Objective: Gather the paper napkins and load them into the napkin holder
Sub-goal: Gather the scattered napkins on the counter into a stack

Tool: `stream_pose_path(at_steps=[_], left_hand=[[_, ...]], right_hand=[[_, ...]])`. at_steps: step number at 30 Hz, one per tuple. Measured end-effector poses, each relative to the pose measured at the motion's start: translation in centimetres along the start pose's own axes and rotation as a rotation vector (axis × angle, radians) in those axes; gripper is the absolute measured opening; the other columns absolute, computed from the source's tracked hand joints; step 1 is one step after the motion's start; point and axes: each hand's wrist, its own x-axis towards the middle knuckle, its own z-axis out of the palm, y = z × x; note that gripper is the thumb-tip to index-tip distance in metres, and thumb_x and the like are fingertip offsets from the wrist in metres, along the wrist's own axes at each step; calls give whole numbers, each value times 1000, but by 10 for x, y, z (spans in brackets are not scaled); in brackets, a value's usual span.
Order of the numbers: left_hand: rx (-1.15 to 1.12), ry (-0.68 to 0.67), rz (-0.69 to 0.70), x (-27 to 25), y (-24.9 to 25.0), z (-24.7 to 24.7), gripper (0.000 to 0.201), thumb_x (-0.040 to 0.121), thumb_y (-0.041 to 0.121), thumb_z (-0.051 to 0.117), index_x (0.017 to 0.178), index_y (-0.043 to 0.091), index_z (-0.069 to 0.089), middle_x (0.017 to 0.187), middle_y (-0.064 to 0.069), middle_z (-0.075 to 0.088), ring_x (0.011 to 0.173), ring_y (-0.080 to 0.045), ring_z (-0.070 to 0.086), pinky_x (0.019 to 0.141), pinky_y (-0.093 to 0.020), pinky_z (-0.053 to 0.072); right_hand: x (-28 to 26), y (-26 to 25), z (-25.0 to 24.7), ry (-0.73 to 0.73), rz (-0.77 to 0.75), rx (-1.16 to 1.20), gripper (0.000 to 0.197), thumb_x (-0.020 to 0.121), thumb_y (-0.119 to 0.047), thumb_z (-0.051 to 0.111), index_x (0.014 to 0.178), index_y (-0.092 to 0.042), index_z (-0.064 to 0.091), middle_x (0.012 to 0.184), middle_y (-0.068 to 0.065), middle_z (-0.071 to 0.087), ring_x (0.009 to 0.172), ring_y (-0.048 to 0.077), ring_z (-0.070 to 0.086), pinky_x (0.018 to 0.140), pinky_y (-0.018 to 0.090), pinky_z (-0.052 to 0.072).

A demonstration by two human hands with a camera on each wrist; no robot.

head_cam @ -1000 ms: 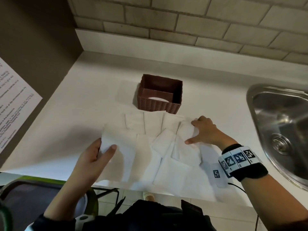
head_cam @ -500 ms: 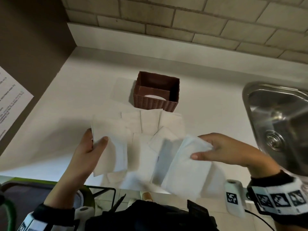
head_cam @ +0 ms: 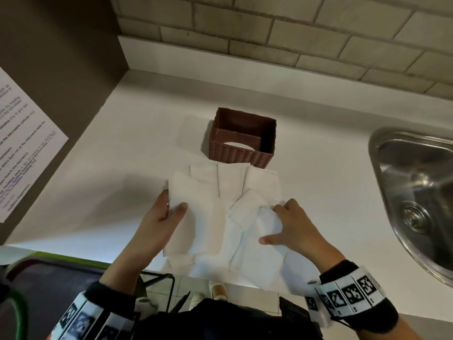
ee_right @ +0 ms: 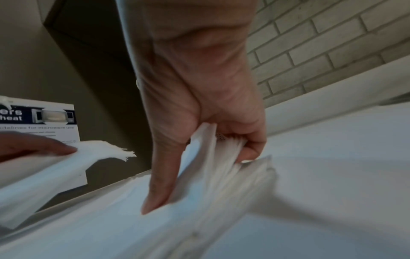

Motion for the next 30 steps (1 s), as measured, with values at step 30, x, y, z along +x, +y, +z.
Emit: stream_pose_path(at_steps=[30], left_hand=[[-244,-115,-37,13,-5,0,33,94,22,63,126,14,60,111,-4,75,101,-19,72,78,-30,58]], right_hand=[[19,-56,-49,32,-387,212,47,78,-40,75,120,-37,54,114,-10,59,103,15,56,85,24,43]])
